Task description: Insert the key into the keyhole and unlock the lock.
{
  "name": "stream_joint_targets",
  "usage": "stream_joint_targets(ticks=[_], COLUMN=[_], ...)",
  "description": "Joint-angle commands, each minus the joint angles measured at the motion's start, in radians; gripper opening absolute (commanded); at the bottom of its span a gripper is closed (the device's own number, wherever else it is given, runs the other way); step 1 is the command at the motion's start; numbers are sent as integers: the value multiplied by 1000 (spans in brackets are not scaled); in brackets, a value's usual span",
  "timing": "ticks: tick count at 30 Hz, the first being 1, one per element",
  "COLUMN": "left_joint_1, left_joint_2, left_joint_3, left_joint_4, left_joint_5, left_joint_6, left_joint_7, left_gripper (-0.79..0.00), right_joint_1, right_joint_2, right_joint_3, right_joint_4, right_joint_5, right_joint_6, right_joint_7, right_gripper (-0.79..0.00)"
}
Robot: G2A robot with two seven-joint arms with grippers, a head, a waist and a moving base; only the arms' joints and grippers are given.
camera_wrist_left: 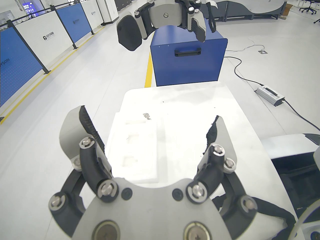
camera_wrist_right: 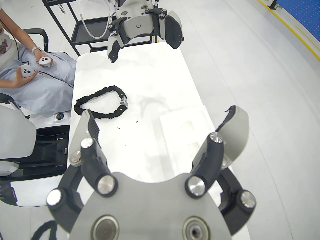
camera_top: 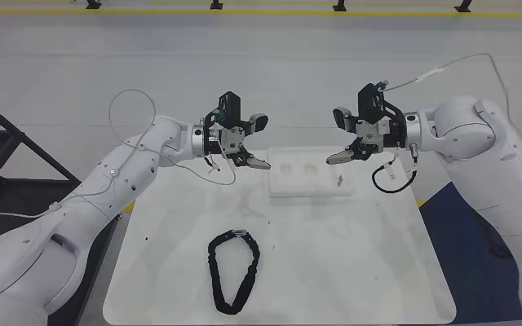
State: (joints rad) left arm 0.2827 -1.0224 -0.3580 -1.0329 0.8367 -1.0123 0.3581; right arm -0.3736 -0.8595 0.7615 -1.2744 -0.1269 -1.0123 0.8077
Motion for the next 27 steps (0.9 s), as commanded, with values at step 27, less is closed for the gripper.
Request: stream_joint_targets(ticks=[27], left_joint_1=[0], left_joint_2=[0], left_joint_3=[0], left_joint_4=[0], left_joint_5=[0], left_joint_6=[0], left_joint_7=[0], left_gripper=[0], right_joint_1=[-19], right_joint_2=[2], right_joint_3=[9], right_joint_4=[-13], right_joint_5=[-33], right_joint_6=[29], right_joint_7=[-28], right_gripper=[0])
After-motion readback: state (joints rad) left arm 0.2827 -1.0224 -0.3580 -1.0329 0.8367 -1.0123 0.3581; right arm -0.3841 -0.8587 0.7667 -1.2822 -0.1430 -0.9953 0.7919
